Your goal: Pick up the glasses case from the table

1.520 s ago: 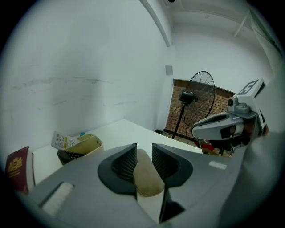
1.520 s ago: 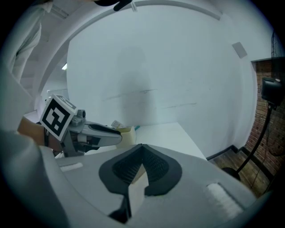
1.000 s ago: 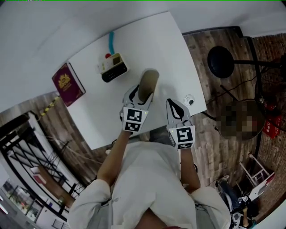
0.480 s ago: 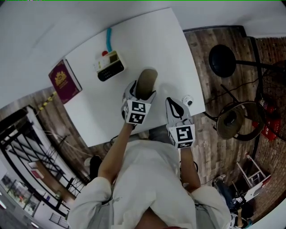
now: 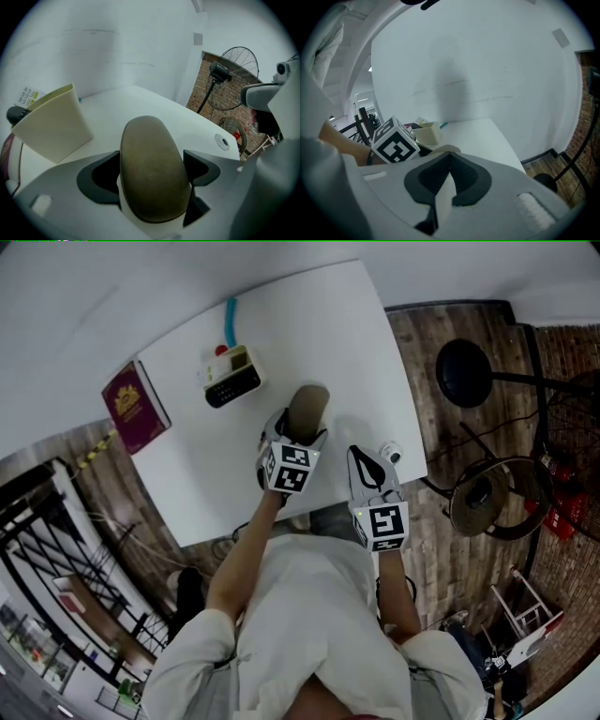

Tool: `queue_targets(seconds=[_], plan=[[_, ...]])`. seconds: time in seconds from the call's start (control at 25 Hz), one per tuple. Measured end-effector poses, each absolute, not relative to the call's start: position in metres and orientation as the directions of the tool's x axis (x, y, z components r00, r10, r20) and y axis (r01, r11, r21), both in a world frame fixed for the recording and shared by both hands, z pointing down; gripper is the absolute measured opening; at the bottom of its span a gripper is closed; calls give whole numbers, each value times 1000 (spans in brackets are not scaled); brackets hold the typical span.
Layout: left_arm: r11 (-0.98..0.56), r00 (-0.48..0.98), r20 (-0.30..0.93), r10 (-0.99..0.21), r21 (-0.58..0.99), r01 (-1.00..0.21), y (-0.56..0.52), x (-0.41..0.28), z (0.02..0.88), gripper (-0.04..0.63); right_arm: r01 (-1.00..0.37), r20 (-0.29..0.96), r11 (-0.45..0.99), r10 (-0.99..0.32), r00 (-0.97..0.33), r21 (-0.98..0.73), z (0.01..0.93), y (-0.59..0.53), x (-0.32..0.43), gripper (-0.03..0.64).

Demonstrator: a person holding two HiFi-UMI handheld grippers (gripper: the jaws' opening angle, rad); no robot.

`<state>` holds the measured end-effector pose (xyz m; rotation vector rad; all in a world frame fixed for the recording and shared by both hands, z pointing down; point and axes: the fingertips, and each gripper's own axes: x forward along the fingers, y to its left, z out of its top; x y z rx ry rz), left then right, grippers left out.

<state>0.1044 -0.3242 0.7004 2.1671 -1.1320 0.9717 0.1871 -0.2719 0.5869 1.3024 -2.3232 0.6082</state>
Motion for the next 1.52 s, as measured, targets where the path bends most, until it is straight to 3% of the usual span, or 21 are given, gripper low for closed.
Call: queue_targets(seconds=[0.88,1.52], plan=[[-478,447,722,-527,183,-859,-301,88,679,414,-886,520,449,-732,-440,-118,571,-241,180,5],[-441,487,562,-669,228,-868,-274,30,589,413,-882,443,467,-781,-440,-52,524,-220,143,5]])
